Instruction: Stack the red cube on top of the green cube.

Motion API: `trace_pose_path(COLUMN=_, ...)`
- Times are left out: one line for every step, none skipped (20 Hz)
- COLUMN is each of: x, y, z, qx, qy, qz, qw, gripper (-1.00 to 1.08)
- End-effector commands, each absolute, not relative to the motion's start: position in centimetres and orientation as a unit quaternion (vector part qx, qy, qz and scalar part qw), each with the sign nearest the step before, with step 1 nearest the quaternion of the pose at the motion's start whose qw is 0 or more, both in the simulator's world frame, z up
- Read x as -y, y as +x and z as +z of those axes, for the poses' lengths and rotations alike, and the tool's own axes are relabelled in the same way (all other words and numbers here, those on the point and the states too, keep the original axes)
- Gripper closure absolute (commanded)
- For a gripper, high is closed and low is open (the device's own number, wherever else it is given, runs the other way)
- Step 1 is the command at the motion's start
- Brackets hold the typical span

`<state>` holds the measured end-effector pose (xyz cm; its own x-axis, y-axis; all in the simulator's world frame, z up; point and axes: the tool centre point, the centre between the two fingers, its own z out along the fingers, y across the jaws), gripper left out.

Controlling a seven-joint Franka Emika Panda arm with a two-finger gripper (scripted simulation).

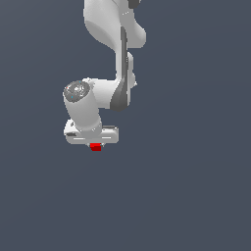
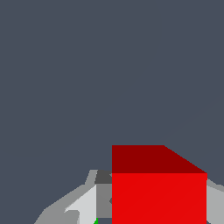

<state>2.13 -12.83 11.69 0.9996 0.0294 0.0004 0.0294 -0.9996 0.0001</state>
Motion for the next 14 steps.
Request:
trace_pose_path(x=12.6, y=1.8, z=11.6, qx=-0.015, qy=1.0, qz=0.0, qw=0.0, gripper=1.08)
trace_pose_path(x=12.5, y=1.6, z=11.5, qx=-0.015, qy=1.0, qz=0.0, qw=0.0, gripper=1.08)
trace_pose_path(x=12.4, y=1.3, z=11.4, qx=-0.015, qy=1.0, qz=0.0, qw=0.0, gripper=1.08)
trace_pose_path(x=12.3, y=1.1, z=11.2, qx=-0.015, qy=1.0, qz=0.0, qw=0.0, gripper=1.08)
trace_pose_path(x=12.1, y=0.8, z=11.1, qx=-0.015, qy=1.0, qz=0.0, qw=0.0, gripper=1.08)
trace_pose_path(x=11.9, y=0.4, z=10.9, qx=-0.015, qy=1.0, qz=0.0, qw=0.0, gripper=1.08)
trace_pose_path(x=11.8, y=0.1, z=10.8, qx=-0.015, qy=1.0, qz=0.0, qw=0.0, gripper=1.08)
trace_pose_path(x=11.6, y=-0.3, z=10.6, qx=-0.015, qy=1.0, qz=0.0, qw=0.0, gripper=1.08)
trace_pose_path(x=11.3, y=-0.8, z=10.4, qx=-0.015, qy=1.0, qz=0.0, qw=0.0, gripper=1.08)
trace_pose_path(x=11.1, y=-1.3, z=10.2, qx=-0.015, qy=1.0, qz=0.0, qw=0.0, gripper=1.08)
trace_pose_path(x=10.8, y=-1.8, z=10.0, qx=-0.015, qy=1.0, qz=0.0, qw=0.0, gripper=1.08)
trace_pose_path(x=10.6, y=-2.3, z=9.7, qx=-0.015, qy=1.0, qz=0.0, qw=0.0, gripper=1.08)
trace_pose_path(x=10.3, y=-2.9, z=9.4, qx=-0.015, qy=1.0, qz=0.0, qw=0.0, gripper=1.08)
trace_pose_path(x=9.9, y=-3.5, z=9.2, qx=-0.015, qy=1.0, qz=0.0, qw=0.0, gripper=1.08)
